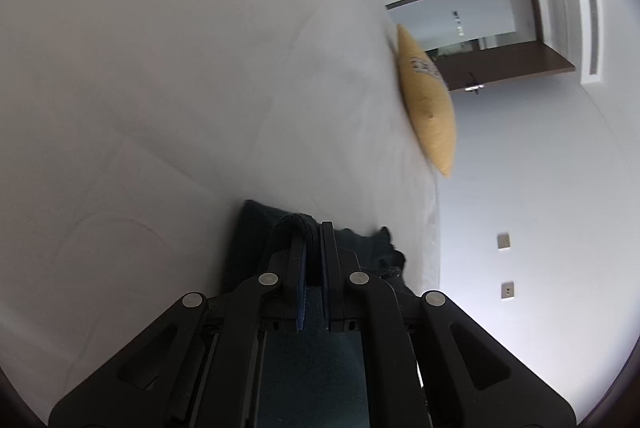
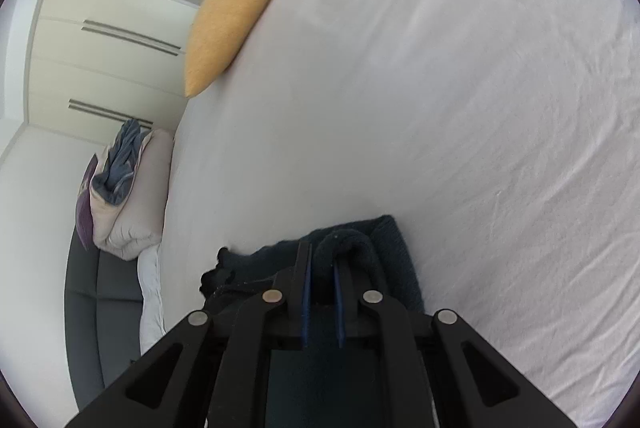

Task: Fold small clothes
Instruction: 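Carry the hem over toward the collar with both tools, folding the strip in half, then open both tools and lift them off the folded sweater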

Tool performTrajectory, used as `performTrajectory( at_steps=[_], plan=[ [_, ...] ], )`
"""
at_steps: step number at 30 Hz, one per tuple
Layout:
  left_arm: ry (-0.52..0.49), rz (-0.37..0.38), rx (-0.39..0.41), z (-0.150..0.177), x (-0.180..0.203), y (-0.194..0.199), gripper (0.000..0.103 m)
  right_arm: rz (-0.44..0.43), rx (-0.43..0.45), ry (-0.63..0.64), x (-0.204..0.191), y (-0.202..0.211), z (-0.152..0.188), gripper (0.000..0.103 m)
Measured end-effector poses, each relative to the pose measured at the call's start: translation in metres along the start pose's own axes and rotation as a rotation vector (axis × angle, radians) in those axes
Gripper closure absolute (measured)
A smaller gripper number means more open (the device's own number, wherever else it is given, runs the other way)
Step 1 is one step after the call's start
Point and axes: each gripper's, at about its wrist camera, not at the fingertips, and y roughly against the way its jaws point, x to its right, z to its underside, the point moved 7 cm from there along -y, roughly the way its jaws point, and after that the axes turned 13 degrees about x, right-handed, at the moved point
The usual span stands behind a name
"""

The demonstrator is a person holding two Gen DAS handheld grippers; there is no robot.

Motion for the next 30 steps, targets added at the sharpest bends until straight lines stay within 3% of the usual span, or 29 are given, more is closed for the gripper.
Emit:
performTrajectory(
  at_steps=[3, 5, 9, 11, 12, 14, 16, 19, 23, 25, 27, 30],
  plan=[
    [0.045, 0.002, -0.017, 0.004, -0.015, -0.012, 0.097, -0.049, 0.009, -0.02, -0.002, -0.001, -0.005, 0.074],
    [0.06, 0.005, -0.025, 0.001, -0.021, -0.015, 0.097, -0.084, 0.042, -0.01, -0.008, 0.004, -0.01, 0.045],
    [0.056, -0.002, -0.005, -0.008, -0.021, -0.013, 0.093, -0.065, 0.158, -0.019, -0.009, 0.029, -0.026, 0.026],
    [0.062, -0.011, 0.021, -0.017, -0.02, -0.008, 0.083, -0.058, 0.185, -0.006, -0.009, 0.043, -0.029, 0.026],
    [0.066, -0.012, 0.037, -0.022, -0.02, -0.004, 0.074, -0.052, 0.188, 0.037, -0.013, 0.049, -0.026, 0.026],
    [0.072, -0.027, 0.088, -0.034, -0.02, 0.006, 0.039, -0.029, 0.182, 0.13, -0.024, 0.057, -0.017, 0.027],
    [0.046, -0.031, 0.148, -0.041, -0.013, 0.02, 0.037, -0.04, 0.173, 0.209, -0.037, 0.063, -0.003, 0.027],
    [-0.046, -0.015, 0.15, -0.028, 0.009, 0.025, 0.037, -0.033, 0.158, 0.326, -0.058, 0.066, 0.023, 0.028],
    [-0.186, 0.021, 0.121, 0.013, 0.043, 0.026, 0.037, 0.114, 0.206, 0.495, -0.057, 0.075, 0.047, 0.028],
    [-0.267, 0.02, 0.08, 0.044, 0.052, 0.022, 0.037, 0.165, 0.235, 0.517, -0.043, 0.089, 0.053, 0.028],
    [-0.328, -0.002, 0.068, 0.067, 0.049, 0.025, 0.037, 0.161, 0.217, 0.494, -0.028, 0.1, 0.06, 0.028],
    [-0.336, -0.042, 0.056, 0.093, 0.029, 0.029, 0.037, 0.172, 0.196, 0.449, 0.002, 0.122, 0.068, 0.028]
  ],
)
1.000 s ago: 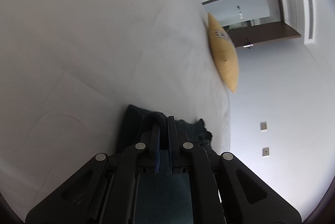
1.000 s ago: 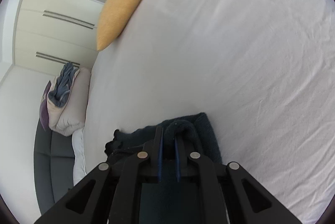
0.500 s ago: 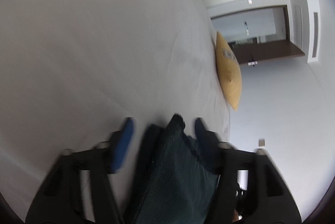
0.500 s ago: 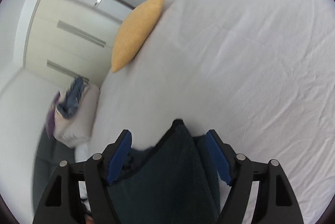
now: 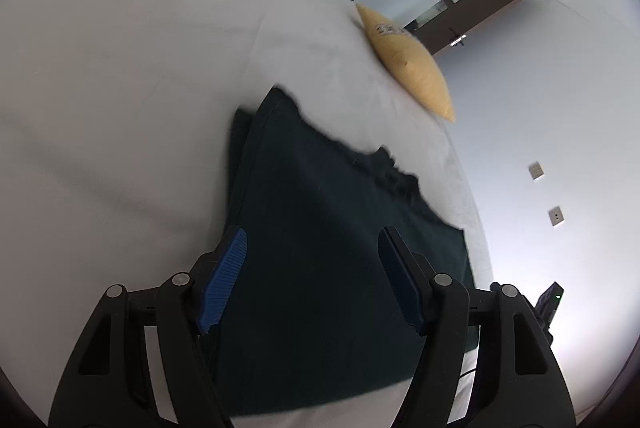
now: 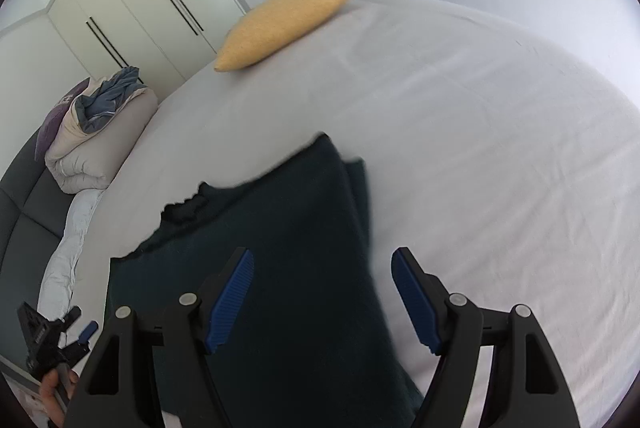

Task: Fold small clothes
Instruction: 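Open both tools and lift them off the folded sweater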

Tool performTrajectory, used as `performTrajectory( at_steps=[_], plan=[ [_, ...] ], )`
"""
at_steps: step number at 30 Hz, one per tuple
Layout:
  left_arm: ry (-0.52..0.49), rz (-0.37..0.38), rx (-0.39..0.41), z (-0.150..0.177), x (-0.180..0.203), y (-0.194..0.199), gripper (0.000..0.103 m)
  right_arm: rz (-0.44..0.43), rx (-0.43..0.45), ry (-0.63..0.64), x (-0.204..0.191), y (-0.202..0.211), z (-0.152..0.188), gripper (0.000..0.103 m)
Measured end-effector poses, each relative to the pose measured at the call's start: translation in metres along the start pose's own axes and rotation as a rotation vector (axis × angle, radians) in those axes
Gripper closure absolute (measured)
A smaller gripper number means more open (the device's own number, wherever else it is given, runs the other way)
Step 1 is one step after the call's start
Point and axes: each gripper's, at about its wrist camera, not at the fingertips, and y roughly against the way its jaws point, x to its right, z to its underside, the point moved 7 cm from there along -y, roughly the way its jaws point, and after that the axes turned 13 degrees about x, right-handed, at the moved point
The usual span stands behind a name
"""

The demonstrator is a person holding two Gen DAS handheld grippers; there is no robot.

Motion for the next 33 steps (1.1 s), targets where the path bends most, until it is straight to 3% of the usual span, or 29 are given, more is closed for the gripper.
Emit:
performTrajectory(
  at_steps=[5, 7, 10, 12, 14, 28, 33],
  plan=[
    [-0.002, -0.001, -0.018, 0.03, -0.014, 0.007, 0.037, -0.047, -0.035, -0.076, 0.029, 0.024, 0.023, 0.042],
    [-0.005, -0.006, -0.015, 0.036, -0.015, 0.007, 0.037, -0.054, -0.061, -0.054, 0.029, 0.029, 0.035, 0.048],
    [-0.036, -0.018, -0.019, 0.049, -0.038, 0.042, 0.037, -0.078, -0.067, 0.002, 0.014, 0.032, 0.046, 0.058],
    [-0.082, -0.032, -0.028, 0.052, -0.036, 0.042, 0.037, -0.051, -0.066, 0.064, 0.008, 0.03, 0.048, 0.067],
    [-0.111, -0.048, -0.037, 0.054, -0.034, 0.042, 0.037, -0.002, -0.078, 0.117, 0.01, 0.027, 0.051, 0.092],
    [-0.172, -0.078, -0.08, 0.068, -0.037, 0.044, 0.037, 0.007, -0.092, 0.059, 0.03, 0.036, 0.063, 0.096],
    [-0.232, -0.155, -0.047, 0.062, -0.027, 0.059, 0.037, 0.001, -0.099, 0.061, 0.032, 0.034, 0.066, 0.096]
  ],
)
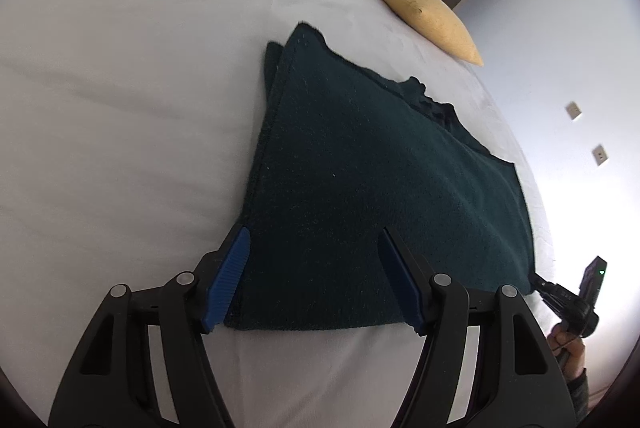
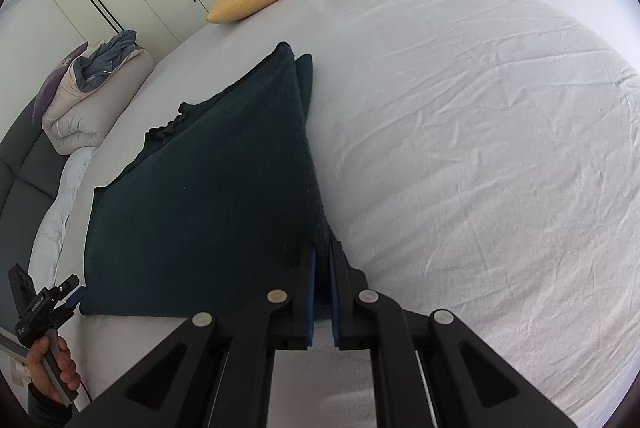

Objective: Fold small clothes

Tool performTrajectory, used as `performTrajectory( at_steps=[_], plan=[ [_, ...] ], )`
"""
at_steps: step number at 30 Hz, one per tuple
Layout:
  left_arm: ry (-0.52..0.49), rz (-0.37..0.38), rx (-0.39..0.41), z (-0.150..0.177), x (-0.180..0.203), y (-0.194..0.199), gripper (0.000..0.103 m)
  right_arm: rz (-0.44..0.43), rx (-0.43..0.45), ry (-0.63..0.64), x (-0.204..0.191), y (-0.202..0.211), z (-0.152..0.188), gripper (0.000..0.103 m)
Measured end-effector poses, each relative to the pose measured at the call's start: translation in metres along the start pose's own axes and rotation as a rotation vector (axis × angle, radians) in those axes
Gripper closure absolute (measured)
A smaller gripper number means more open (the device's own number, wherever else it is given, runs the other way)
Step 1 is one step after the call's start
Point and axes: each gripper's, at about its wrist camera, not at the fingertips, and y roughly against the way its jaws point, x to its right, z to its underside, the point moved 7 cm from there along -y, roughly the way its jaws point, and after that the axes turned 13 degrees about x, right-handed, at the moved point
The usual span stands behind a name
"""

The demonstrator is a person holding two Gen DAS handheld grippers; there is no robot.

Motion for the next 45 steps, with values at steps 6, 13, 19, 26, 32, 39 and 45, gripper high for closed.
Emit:
performTrajectory(
  at_steps=[6, 13, 19, 26, 32, 39, 45],
  plan=[
    [-0.251, -0.084, 0.078, -0.023, 0.041, 0.006, 0.037, 0.031, 0.135, 0.0, -0.009, 0.026, -0.027, 0.075],
    [-0.383, -0.179, 0.047, -0.041, 0.053, -0.045, 0.037, -0.097, 0.126, 0.075, -0.071, 0.004, -0.044, 0.075],
    [-0.361, -0.231, -0.05, -0.015, 0.021, -0.052, 0.037, -0.175, 0.064, 0.147, -0.127, -0.045, -0.047, 0.075],
    [-0.332, -0.233, -0.059, -0.012, 0.017, -0.047, 0.036, -0.231, 0.023, 0.161, -0.175, -0.092, -0.049, 0.075],
    [-0.333, -0.236, -0.052, -0.011, 0.016, -0.045, 0.036, -0.312, -0.046, 0.055, -0.171, -0.123, -0.041, 0.055],
    [-0.334, -0.235, -0.048, -0.016, 0.015, -0.042, 0.036, -0.25, 0.05, -0.268, -0.081, -0.127, -0.076, 0.088],
    [-0.328, -0.234, -0.042, -0.006, 0.011, -0.04, 0.036, -0.076, 0.229, -0.356, -0.041, -0.083, -0.093, 0.079]
  ],
)
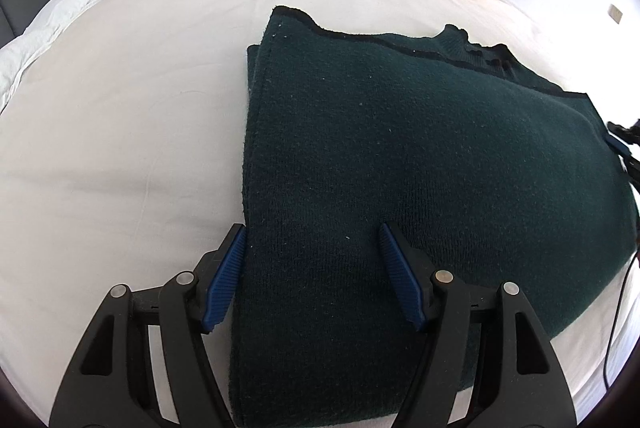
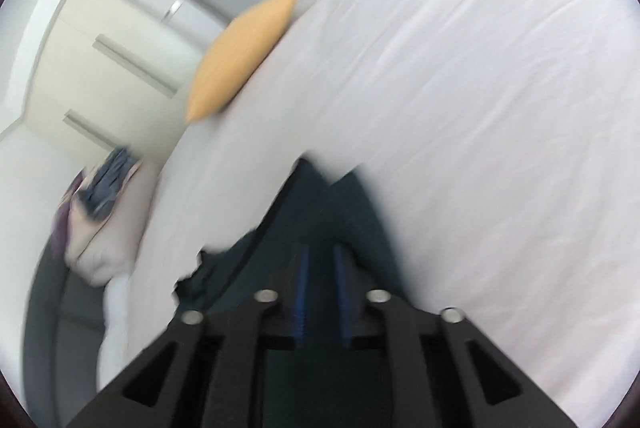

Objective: Fold small clothes

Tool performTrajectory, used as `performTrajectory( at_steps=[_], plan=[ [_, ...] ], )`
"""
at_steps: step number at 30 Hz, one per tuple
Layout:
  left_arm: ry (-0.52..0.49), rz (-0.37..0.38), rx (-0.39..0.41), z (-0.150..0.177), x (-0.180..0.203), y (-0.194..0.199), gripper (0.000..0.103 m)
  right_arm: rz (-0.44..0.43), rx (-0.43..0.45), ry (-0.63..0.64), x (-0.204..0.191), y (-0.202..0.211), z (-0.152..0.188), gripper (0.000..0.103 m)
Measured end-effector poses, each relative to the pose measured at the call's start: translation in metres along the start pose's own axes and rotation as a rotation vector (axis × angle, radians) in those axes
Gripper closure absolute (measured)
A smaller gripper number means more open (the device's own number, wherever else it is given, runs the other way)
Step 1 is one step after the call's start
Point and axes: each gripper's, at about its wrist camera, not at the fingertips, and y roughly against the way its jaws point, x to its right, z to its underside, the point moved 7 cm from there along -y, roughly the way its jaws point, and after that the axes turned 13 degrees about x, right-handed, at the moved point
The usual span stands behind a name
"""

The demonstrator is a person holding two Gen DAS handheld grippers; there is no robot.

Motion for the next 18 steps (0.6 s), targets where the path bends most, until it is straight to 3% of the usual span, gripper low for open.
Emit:
performTrajectory(
  at_steps=[2, 3, 4, 7, 9, 12, 15, 18],
  plan=[
    [0.004, -0.002, 0.004, 0.001, -0.001, 0.001, 0.036, -0.173, -0.062, 0.014, -0.033, 0.013, 0.025, 0.074],
    [0.009, -0.001, 0.007, 0.002, 0.002, -0.002, 0.036, -0.255, -0.139, 0.038, -0.056, 0.016, 0.05, 0.069],
    [0.019, 0.003, 0.013, 0.001, 0.001, -0.001, 0.036, -0.311, -0.206, 0.056, -0.072, 0.018, 0.07, 0.058],
    [0.048, 0.023, 0.027, 0.002, 0.0, 0.002, 0.036, -0.448, -0.404, 0.103, -0.115, 0.021, 0.141, 0.055],
    [0.095, 0.044, 0.024, 0.001, -0.006, 0.011, 0.036, -0.449, -0.498, 0.118, -0.124, 0.015, 0.18, 0.055],
    [0.13, 0.019, 0.061, -0.004, -0.012, 0.035, 0.036, -0.439, -0.54, 0.153, -0.122, 0.012, 0.208, 0.055],
    [0.114, 0.093, 0.116, -0.015, 0.018, 0.05, 0.036, -0.451, -0.535, 0.123, -0.115, 0.012, 0.204, 0.06],
    [0.018, 0.175, 0.077, -0.01, 0.068, 0.041, 0.036, -0.408, -0.513, 0.068, -0.092, 0.014, 0.188, 0.074]
  ],
)
